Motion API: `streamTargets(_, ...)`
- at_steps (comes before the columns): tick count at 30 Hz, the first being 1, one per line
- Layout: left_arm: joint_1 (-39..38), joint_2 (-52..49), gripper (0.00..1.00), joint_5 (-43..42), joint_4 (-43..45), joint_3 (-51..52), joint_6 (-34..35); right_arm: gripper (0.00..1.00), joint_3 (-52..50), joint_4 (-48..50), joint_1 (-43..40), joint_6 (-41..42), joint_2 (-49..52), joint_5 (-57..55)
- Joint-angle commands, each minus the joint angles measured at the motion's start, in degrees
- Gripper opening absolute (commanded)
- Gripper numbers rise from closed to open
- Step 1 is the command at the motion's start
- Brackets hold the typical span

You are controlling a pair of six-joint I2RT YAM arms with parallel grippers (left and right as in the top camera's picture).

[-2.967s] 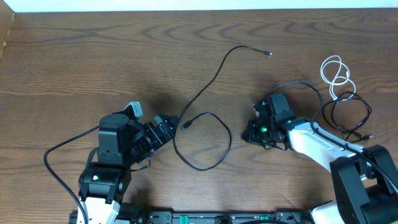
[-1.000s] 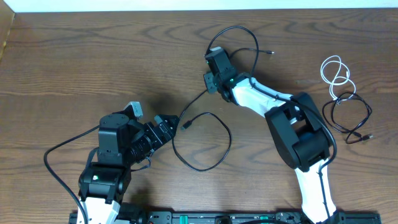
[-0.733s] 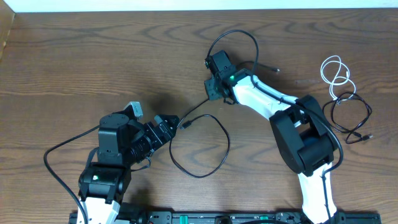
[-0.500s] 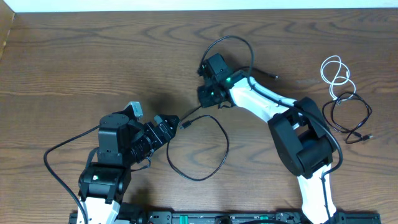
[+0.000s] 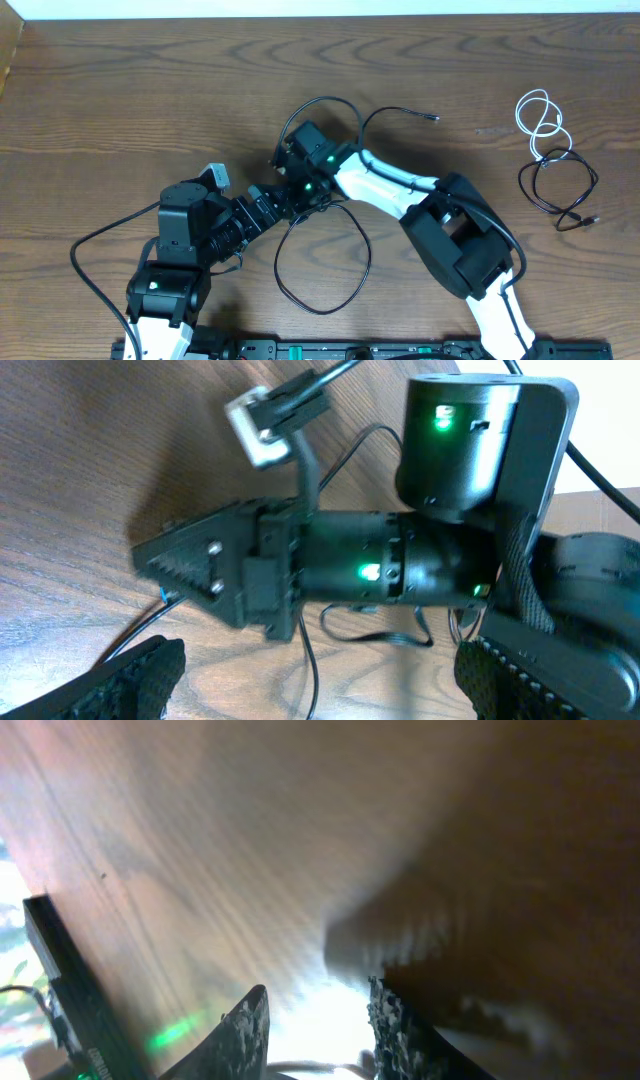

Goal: Untangle cables
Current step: 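Pull the black cable up and right with the right gripper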

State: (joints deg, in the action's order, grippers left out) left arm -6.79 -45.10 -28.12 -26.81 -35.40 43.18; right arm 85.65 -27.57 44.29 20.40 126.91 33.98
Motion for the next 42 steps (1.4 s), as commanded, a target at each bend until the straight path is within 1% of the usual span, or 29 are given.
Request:
streamTargets(1, 0.2, 0.2, 0.92, 0.5, -0.1, -1.0, -1.2, 0.33, -2.7, -0.9, 0.7, 0.6, 4.6, -5.1)
streamTargets(5, 0.2, 0.2, 0.92, 0.5, -0.1, -1.0, -1.2, 0.25, 1.1, -3.0, -2.1, -1.0, 3.7, -2.4)
streamTargets(9, 0.2, 0.2, 0.92, 0.5, -0.1, -1.0, -1.2, 0.25, 7.0, -5.0, -6.6, -5.5, 0.9, -3.9)
streamTargets(13, 0.2, 0.2, 0.92, 0.5, -0.1, -1.0, -1.2, 0.25, 10.4, -4.1, -10.6, -5.7, -0.4, -11.6)
streamTargets(16, 0.2, 0.2, 0.92, 0.5, -0.1, -1.0, -1.2, 0.26, 10.6, -1.6, -12.9, -5.7, -0.4, -17.3)
streamTargets(24, 0.2, 0.2, 0.92, 0.5, -0.1, -1.0, -1.2, 0.25, 10.6, 0.2, -15.8, -5.7, -0.2, -40.1)
streamTargets(28, 0.2, 0.2, 0.92, 0.5, -0.1, -1.0, -1.2, 0.31, 10.6, 1.7, -16.6, -5.7, -0.2, -46.1)
streamTargets(30, 0.2, 0.2, 0.92, 0.5, -0.1, -1.0, -1.2, 0.31, 10.6, 2.0, -17.4, -5.7, -0.2, -48.5)
streamTargets(33, 0.2, 0.2, 0.92, 0.6, -0.1, -1.0, -1.2, 0.28, 10.6, 2.1, -18.4, -5.7, -0.2, -51.4)
streamTargets(37, 0.2, 0.2, 0.92, 0.5, -0.1, -1.0, -1.2, 0.24, 10.6, 2.0, -19.8, -5.7, -0.2, -52.0)
streamTargets(42, 0.2, 0.2, 0.92, 0.5, -0.1, -1.0, -1.2, 0.23, 9.7, 2.0, -22.5, -5.7, -0.2, -51.8)
